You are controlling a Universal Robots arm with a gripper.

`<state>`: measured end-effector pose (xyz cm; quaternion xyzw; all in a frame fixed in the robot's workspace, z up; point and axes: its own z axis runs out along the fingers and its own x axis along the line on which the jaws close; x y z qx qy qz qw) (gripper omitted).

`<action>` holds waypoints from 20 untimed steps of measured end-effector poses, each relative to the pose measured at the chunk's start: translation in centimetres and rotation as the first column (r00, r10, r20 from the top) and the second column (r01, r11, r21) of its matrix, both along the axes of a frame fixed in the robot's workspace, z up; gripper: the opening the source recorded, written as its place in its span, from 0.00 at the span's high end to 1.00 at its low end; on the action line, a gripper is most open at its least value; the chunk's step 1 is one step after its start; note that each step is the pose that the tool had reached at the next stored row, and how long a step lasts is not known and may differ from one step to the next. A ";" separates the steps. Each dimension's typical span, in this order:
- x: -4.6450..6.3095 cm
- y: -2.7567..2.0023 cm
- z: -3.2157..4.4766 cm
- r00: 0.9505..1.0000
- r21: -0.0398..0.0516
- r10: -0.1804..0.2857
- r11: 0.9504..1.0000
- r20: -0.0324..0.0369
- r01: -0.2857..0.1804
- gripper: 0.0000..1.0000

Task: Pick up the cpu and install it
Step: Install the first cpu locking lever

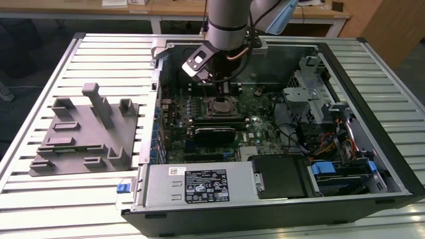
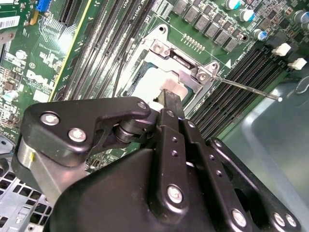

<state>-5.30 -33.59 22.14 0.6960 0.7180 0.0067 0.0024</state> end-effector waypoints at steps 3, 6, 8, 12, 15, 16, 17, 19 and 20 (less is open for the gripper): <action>0.0 0.00 0.00 1.000 0.000 0.000 1.000 0.000 0.000 0.89; 0.0 0.01 0.01 1.000 0.000 0.000 1.000 0.000 0.000 0.89; 0.1 0.00 0.09 1.000 0.000 0.000 1.000 0.000 0.000 0.89; 0.1 0.00 0.41 1.000 0.000 0.000 1.000 0.000 0.000 0.89; 0.1 0.00 0.75 1.000 0.000 0.000 1.000 0.000 0.000 0.89; 0.1 0.00 0.90 1.000 0.000 0.000 1.000 0.000 0.000 0.89; 0.1 0.00 1.08 1.000 0.000 0.000 1.000 0.000 0.000 0.89; 0.1 0.00 1.50 1.000 0.000 0.000 1.000 0.000 0.000 0.89; 0.1 0.00 1.74 1.000 0.000 0.000 1.000 0.000 0.000 0.89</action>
